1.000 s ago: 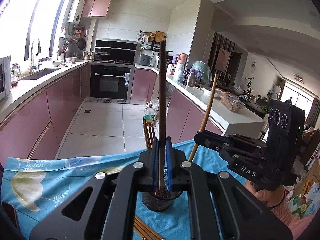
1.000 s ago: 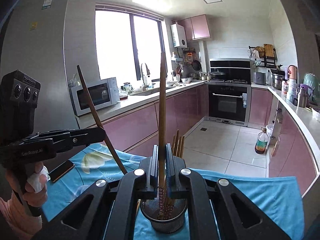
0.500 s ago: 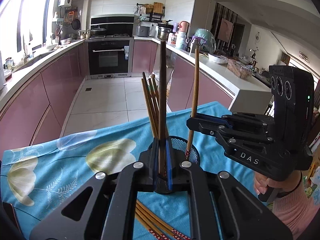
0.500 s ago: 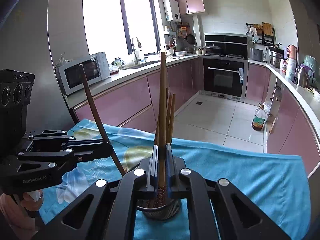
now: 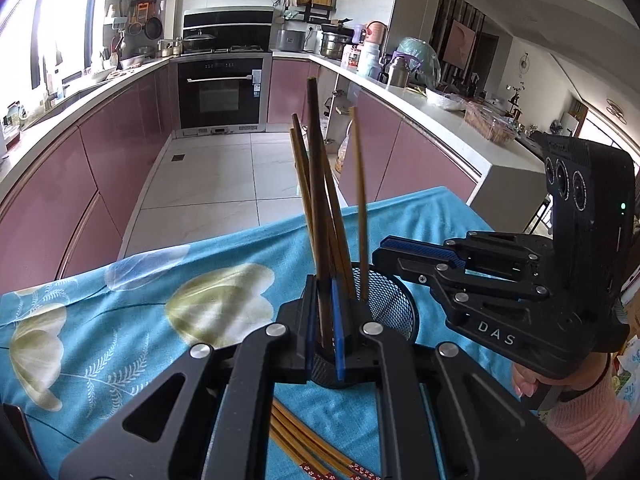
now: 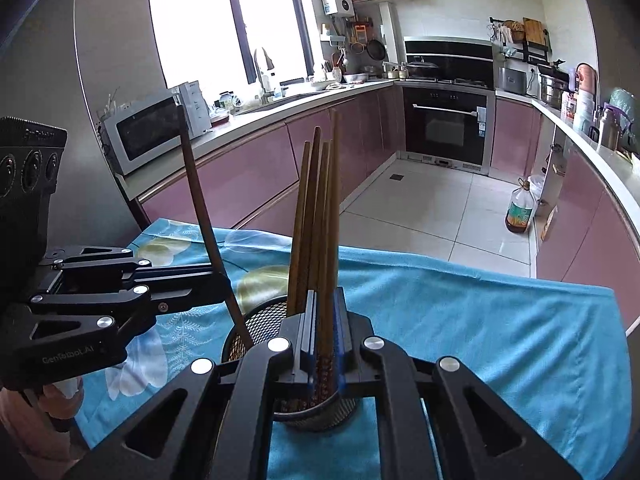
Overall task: Organize utensils
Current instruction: 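Open both grippers to release the chopsticks into the mesh cup, then move both open grippers back over the chopsticks lying on the cloth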
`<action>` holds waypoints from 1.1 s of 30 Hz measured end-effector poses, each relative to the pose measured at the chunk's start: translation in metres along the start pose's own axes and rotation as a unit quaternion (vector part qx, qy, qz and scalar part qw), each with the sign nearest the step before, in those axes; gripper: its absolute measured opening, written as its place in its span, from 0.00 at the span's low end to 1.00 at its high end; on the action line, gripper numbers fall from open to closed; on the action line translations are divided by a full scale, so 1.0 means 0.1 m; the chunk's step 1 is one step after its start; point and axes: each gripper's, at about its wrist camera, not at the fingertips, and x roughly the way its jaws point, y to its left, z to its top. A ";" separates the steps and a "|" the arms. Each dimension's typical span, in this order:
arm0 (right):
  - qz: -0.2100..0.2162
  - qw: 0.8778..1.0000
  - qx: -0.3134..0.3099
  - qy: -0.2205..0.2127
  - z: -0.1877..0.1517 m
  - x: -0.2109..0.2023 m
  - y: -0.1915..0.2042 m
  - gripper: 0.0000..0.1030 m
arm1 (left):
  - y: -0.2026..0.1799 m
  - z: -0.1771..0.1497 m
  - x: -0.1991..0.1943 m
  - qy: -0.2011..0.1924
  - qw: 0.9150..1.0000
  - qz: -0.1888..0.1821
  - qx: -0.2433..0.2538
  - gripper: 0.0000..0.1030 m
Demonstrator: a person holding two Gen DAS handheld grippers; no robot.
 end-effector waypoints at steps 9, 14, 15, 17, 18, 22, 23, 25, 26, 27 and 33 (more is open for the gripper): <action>0.003 1.000 0.001 -0.017 -0.03 -0.08 0.02 0.15 | 0.06 -0.10 -0.03 -0.018 1.000 0.019 -0.017 0.18; 0.012 1.000 -0.004 -0.025 -0.04 -0.15 0.07 0.19 | 0.08 -0.16 -0.22 -0.048 0.998 0.028 -0.022 0.27; 0.014 0.999 -0.005 -0.029 -0.04 -0.18 0.09 0.21 | 0.08 -0.18 -0.27 -0.057 0.998 0.031 -0.023 0.29; 0.020 0.999 -0.010 -0.036 -0.04 -0.23 0.13 0.22 | 0.08 -0.21 -0.39 -0.073 0.997 0.034 -0.023 0.33; 0.023 0.999 -0.013 -0.041 -0.05 -0.27 0.16 0.23 | 0.08 -0.23 -0.44 -0.080 0.996 0.036 -0.023 0.34; 0.041 0.997 -0.032 -0.055 -0.10 -0.43 0.30 0.29 | 0.11 -0.35 -0.63 -0.097 0.994 0.050 -0.023 0.45; 0.046 0.997 -0.037 -0.058 -0.12 -0.47 0.33 0.30 | 0.12 -0.38 -0.65 -0.097 0.994 0.052 -0.023 0.45; 0.056 0.996 -0.047 -0.059 -0.18 -0.54 0.40 0.31 | 0.16 -0.47 -0.70 -0.096 0.993 0.064 -0.027 0.46; 0.061 0.995 -0.053 -0.057 -0.22 -0.55 0.44 0.32 | 0.19 -0.52 -0.70 -0.093 0.993 0.066 -0.030 0.46; 0.065 0.995 -0.060 -0.054 -0.26 -0.56 0.48 0.33 | 0.21 -0.54 -0.71 -0.089 0.993 0.066 -0.035 0.46; 0.087 0.993 -0.074 -0.019 -0.51 -0.46 0.64 0.37 | 0.42 -0.94 -0.58 -0.044 0.994 0.079 -0.062 0.50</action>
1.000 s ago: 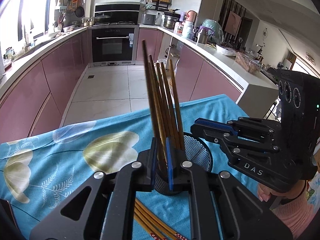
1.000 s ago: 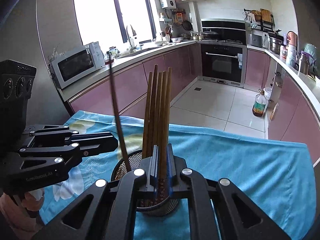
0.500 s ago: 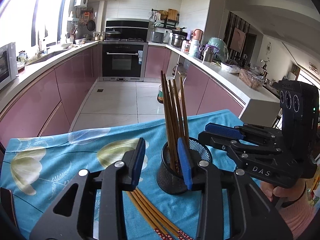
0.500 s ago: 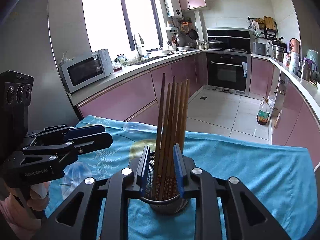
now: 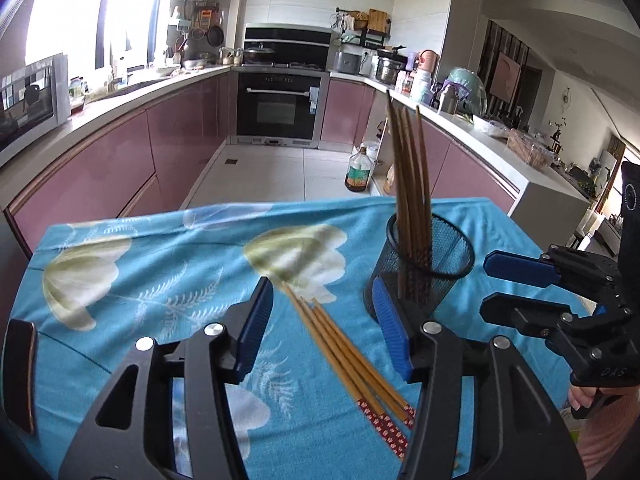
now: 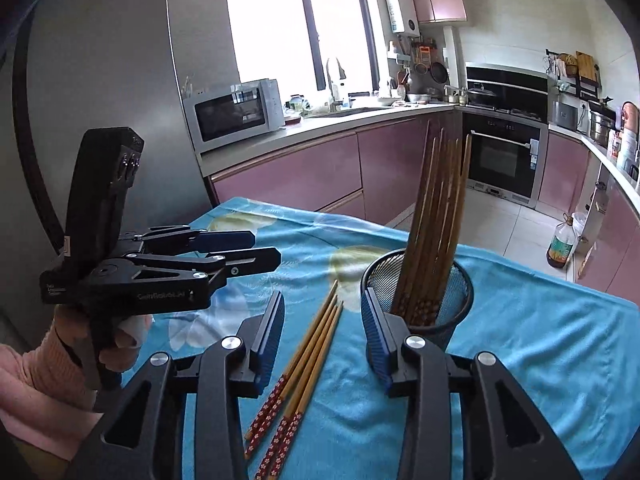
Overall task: Organize utensils
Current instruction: 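Move both open grippers back over the chopsticks lying on the cloth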
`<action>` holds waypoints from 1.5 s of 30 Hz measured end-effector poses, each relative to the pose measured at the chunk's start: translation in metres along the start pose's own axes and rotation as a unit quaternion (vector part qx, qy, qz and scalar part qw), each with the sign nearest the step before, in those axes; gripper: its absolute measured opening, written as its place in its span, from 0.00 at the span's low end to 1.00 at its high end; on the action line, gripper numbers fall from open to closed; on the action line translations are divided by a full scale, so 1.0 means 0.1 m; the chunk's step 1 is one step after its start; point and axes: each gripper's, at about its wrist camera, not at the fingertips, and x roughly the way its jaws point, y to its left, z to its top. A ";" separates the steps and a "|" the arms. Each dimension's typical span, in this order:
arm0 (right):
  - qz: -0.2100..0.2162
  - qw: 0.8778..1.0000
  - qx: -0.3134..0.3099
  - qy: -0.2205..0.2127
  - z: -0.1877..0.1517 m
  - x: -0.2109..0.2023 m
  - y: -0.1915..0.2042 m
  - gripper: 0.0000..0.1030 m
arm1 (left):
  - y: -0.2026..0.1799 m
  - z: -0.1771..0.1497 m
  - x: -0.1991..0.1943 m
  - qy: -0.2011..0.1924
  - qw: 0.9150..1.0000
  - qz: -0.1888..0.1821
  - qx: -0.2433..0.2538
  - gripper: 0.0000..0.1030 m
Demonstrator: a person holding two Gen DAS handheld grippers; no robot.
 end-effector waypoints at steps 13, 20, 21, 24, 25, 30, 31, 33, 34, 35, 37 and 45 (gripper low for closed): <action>0.012 0.994 0.065 0.091 -0.55 0.45 -0.10 0.37 | 0.10 -0.60 0.45 0.094 0.995 0.007 -0.017 0.50; 0.000 0.992 0.078 0.103 -0.69 0.50 -0.14 0.40 | -0.04 -0.69 0.57 0.114 0.993 -0.005 -0.009 0.50; 0.001 0.991 0.080 0.103 -0.70 0.50 -0.15 0.40 | -0.05 -0.70 0.58 0.116 0.993 -0.005 -0.009 0.50; 0.001 0.991 0.082 0.104 -0.71 0.52 -0.16 0.40 | -0.07 -0.71 0.60 0.121 0.993 -0.006 -0.007 0.50; 0.002 0.991 0.083 0.104 -0.71 0.52 -0.16 0.40 | -0.08 -0.72 0.61 0.123 0.992 -0.007 -0.007 0.51; 0.003 0.991 0.085 0.104 -0.71 0.52 -0.18 0.40 | -0.12 -0.72 0.65 0.125 0.992 -0.003 -0.001 0.52; 0.004 0.991 0.084 0.104 -0.71 0.52 -0.19 0.40 | -0.13 -0.72 0.66 0.125 0.992 -0.002 0.001 0.52; 0.003 0.991 0.084 0.104 -0.70 0.52 -0.19 0.40 | -0.14 -0.72 0.67 0.127 0.992 0.003 0.005 0.52; 0.003 0.991 0.084 0.104 -0.70 0.52 -0.18 0.40 | -0.15 -0.73 0.67 0.127 0.992 0.005 0.008 0.51; 0.002 0.991 0.084 0.104 -0.70 0.51 -0.19 0.40 | -0.16 -0.72 0.68 0.127 0.992 0.008 0.010 0.51; 0.004 0.991 0.084 0.104 -0.70 0.51 -0.19 0.40 | -0.16 -0.73 0.67 0.127 0.992 0.010 0.014 0.51; -0.004 0.992 0.071 0.108 -0.71 0.54 -0.13 0.40 | -0.11 -0.74 0.64 0.130 0.991 0.006 0.012 0.46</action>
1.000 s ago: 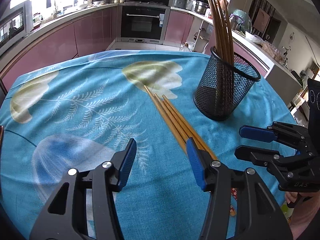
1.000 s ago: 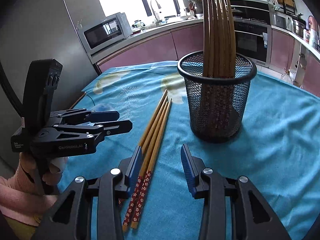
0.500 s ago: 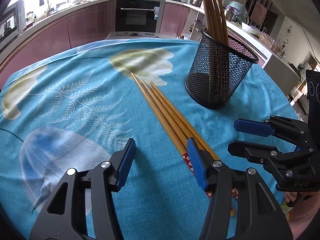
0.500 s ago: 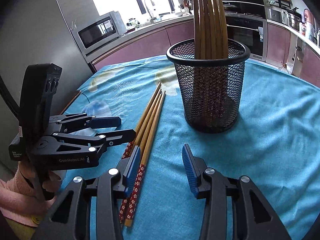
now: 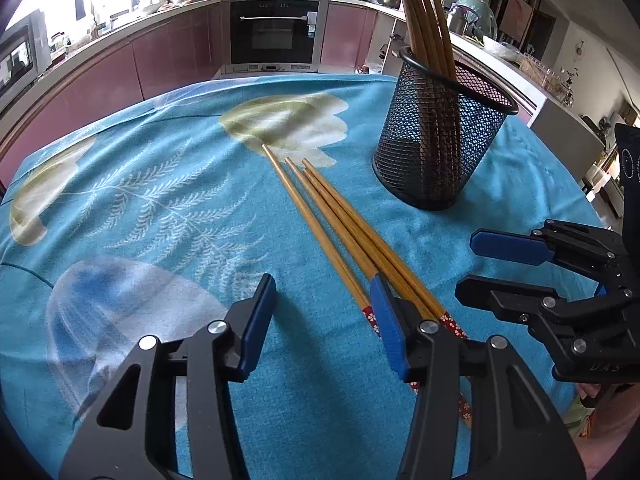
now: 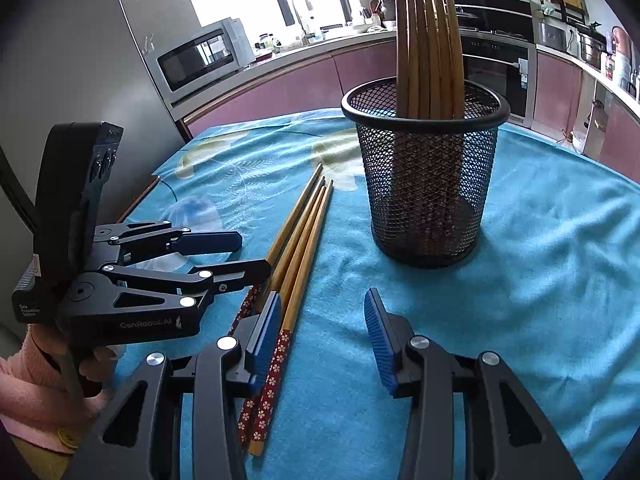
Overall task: Organize utensils
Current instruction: 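Move both open grippers back over the chopsticks lying on the cloth, then grasp a chopstick with the right gripper while the left gripper grasps another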
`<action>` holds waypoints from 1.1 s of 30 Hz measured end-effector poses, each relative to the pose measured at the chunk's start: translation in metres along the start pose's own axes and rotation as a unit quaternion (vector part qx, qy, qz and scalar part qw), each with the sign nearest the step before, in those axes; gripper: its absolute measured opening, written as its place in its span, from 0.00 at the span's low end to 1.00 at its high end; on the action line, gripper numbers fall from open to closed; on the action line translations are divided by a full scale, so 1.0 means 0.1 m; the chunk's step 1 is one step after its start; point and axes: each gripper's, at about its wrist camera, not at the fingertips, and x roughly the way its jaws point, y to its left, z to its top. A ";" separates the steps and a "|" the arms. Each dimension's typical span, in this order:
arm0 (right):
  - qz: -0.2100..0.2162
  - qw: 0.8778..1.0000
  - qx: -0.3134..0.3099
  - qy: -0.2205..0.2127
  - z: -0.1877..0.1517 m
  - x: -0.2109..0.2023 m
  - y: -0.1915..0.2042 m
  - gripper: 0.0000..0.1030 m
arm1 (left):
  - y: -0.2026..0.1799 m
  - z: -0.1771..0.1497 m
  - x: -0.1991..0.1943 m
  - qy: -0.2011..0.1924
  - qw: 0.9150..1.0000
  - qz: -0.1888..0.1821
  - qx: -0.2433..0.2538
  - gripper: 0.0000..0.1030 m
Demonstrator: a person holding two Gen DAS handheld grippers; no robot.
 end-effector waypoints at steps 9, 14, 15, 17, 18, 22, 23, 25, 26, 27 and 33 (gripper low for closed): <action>-0.018 0.999 -0.027 0.011 0.05 0.11 0.14 0.37 | 0.07 -0.09 -0.07 0.002 1.000 -0.012 -0.011 0.33; -0.032 0.998 -0.039 0.023 0.05 0.20 0.19 0.36 | 0.08 -0.12 -0.09 0.001 1.000 -0.017 -0.015 0.29; -0.035 0.998 -0.042 0.026 0.05 0.21 0.20 0.35 | 0.08 -0.13 -0.09 0.001 1.000 -0.020 -0.017 0.28; -0.038 0.998 -0.044 0.029 0.05 0.24 0.21 0.35 | 0.08 -0.13 -0.09 0.003 0.999 -0.025 -0.020 0.25; -0.043 0.998 -0.046 0.029 0.05 0.25 0.21 0.33 | 0.08 -0.13 -0.09 0.004 0.999 -0.028 -0.020 0.23; -0.061 0.996 -0.049 0.033 0.07 0.27 0.20 0.27 | 0.06 -0.14 -0.09 0.007 0.999 -0.034 -0.020 0.20; -0.061 0.996 -0.047 0.033 0.07 0.27 0.20 0.26 | 0.06 -0.15 -0.09 0.008 0.999 -0.036 -0.020 0.19; -0.062 0.996 -0.045 0.034 0.07 0.28 0.18 0.24 | 0.05 -0.17 -0.10 0.009 0.999 -0.037 -0.020 0.19; -0.062 0.997 -0.044 0.035 0.08 0.28 0.18 0.24 | 0.05 -0.17 -0.10 0.010 0.999 -0.039 -0.020 0.19; -0.061 0.997 -0.044 0.035 0.08 0.28 0.18 0.24 | 0.06 -0.17 -0.10 0.011 0.999 -0.040 -0.021 0.19; -0.065 0.996 -0.053 0.034 0.12 0.32 0.20 0.24 | 0.11 -0.09 -0.07 0.009 0.999 -0.027 -0.023 0.19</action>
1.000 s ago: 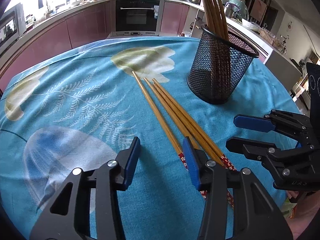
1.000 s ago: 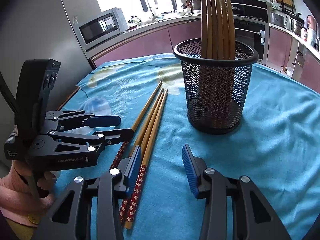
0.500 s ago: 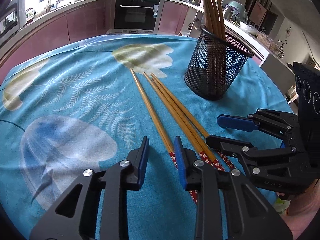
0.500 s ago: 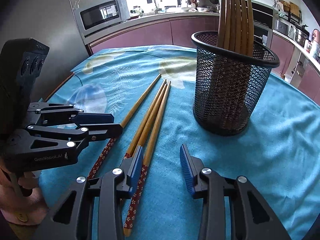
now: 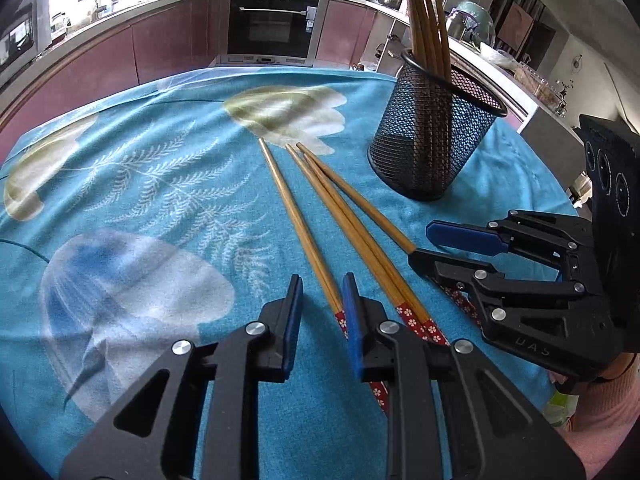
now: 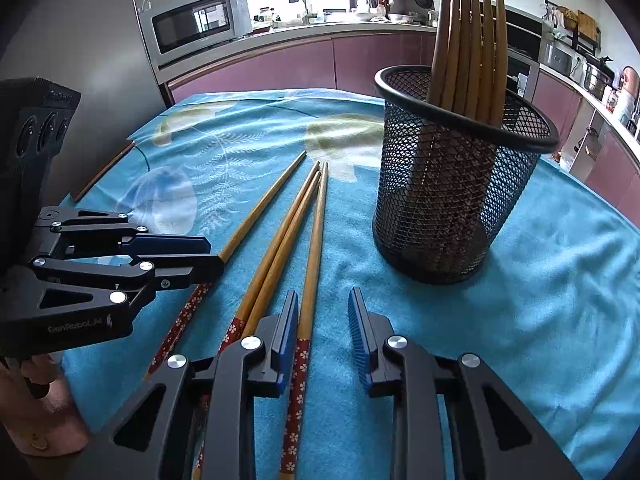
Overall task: Organize utensils
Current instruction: 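Grasp a chopstick with the right gripper while the left gripper grasps another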
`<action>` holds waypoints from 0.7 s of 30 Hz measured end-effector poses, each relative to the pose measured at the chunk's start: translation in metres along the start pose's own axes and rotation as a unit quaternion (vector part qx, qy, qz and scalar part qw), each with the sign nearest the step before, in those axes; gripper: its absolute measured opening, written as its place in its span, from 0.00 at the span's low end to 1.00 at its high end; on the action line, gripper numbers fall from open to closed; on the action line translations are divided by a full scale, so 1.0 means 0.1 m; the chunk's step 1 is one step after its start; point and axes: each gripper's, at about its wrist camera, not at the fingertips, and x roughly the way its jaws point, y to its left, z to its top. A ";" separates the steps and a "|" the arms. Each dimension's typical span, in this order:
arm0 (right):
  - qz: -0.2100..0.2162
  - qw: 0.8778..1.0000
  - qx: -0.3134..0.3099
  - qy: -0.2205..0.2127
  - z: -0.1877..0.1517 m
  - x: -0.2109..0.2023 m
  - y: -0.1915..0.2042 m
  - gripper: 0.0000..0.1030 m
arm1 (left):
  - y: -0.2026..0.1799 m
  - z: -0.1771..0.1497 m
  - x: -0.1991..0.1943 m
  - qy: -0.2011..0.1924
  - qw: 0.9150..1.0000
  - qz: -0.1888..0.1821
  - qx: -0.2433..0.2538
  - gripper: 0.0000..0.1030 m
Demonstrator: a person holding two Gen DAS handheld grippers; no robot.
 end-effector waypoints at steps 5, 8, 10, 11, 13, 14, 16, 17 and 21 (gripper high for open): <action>-0.002 1.000 -0.007 -0.001 0.05 0.05 0.02 0.24 | 0.03 0.10 0.06 -0.002 1.000 0.012 0.003 0.19; -0.003 1.000 -0.010 -0.001 0.08 0.07 0.02 0.23 | 0.03 0.15 0.11 -0.001 1.000 0.016 0.004 0.19; -0.004 1.000 -0.011 -0.001 0.10 0.08 0.02 0.23 | 0.04 0.19 0.13 0.000 1.000 0.019 0.004 0.19; -0.004 1.000 -0.011 -0.001 0.11 0.09 0.02 0.23 | 0.03 0.21 0.14 -0.001 1.000 0.020 0.005 0.19; -0.005 1.000 -0.011 -0.001 0.12 0.10 0.01 0.21 | 0.03 0.24 0.18 0.002 1.000 0.020 0.004 0.19; -0.006 1.000 -0.012 -0.002 0.14 0.11 0.02 0.21 | 0.03 0.25 0.20 0.002 1.000 0.019 0.003 0.19; -0.006 1.000 -0.013 -0.002 0.15 0.13 0.02 0.20 | 0.02 0.28 0.22 0.002 1.000 0.021 0.006 0.19; -0.007 1.000 -0.014 -0.002 0.16 0.14 0.03 0.19 | 0.01 0.29 0.23 0.003 1.000 0.020 0.007 0.17; -0.006 1.000 -0.013 -0.003 0.20 0.17 0.03 0.14 | 0.00 0.31 0.27 0.003 1.000 0.023 0.007 0.15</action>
